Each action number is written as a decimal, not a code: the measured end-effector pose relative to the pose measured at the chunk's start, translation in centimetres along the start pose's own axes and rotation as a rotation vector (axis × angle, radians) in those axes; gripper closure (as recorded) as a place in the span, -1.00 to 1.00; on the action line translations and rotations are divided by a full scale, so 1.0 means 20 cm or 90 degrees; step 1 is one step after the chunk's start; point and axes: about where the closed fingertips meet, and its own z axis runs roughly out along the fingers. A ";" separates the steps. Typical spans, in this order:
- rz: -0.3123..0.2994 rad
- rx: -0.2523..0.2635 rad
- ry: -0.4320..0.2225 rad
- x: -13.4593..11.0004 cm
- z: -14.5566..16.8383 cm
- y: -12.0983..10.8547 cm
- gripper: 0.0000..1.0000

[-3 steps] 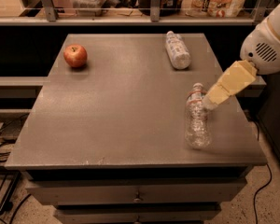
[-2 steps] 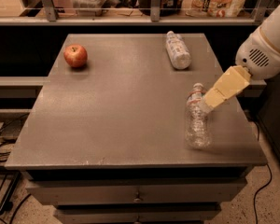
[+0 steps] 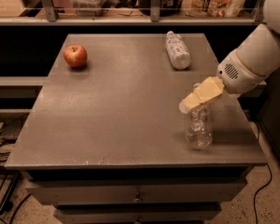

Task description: Pick water bottle

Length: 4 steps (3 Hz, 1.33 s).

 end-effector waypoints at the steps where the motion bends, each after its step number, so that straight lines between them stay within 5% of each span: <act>1: 0.051 -0.017 0.018 -0.01 0.12 0.02 -0.70; 3: 0.073 -0.006 0.033 -0.02 0.18 0.05 0.38; 4: 0.050 0.010 -0.013 -0.09 0.01 0.08 0.87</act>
Offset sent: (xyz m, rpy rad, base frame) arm 0.0056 0.0303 -0.0395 -0.0207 0.1126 -0.1264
